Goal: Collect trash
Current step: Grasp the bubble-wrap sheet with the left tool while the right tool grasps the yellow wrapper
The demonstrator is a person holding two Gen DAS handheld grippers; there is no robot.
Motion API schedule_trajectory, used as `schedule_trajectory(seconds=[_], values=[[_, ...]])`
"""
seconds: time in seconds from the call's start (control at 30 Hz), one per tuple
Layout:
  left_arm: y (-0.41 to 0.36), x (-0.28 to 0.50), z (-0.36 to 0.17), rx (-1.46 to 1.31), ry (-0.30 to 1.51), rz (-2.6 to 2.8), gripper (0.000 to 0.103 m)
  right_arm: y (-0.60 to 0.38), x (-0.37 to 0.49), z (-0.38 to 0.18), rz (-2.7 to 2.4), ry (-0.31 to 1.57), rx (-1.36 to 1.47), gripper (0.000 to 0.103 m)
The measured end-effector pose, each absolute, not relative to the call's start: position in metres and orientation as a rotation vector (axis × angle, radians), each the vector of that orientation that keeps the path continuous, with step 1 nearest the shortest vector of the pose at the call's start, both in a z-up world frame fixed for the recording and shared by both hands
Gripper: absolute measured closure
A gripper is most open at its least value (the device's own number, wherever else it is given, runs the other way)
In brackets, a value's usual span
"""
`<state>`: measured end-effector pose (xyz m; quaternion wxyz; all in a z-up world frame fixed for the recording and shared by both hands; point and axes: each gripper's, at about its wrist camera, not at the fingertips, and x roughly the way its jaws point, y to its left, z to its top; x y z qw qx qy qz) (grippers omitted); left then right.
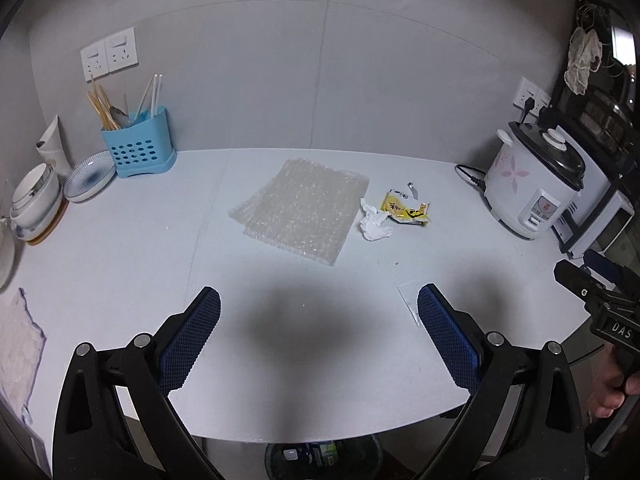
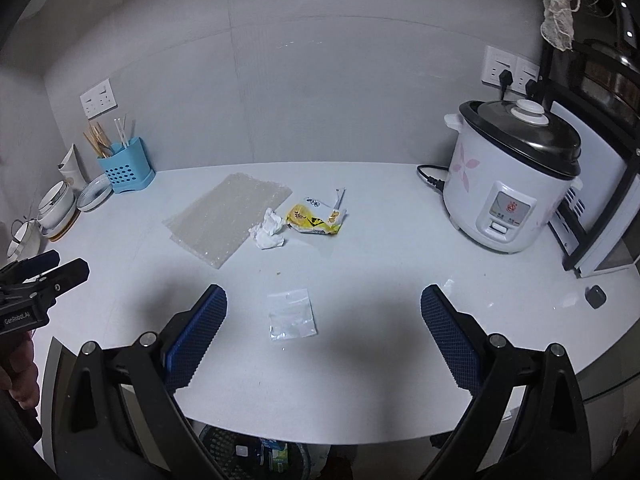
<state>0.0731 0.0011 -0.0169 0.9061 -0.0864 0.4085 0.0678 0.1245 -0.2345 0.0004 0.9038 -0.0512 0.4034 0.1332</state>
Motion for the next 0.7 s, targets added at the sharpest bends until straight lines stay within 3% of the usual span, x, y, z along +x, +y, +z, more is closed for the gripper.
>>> schedule_trajectory(seconds=[0.7], values=[[0.031,0.238,-0.106,-0.213,1.022,0.219,0.006,-0.202,0.306,-0.088,0.317,1.051,-0.109,0.009]])
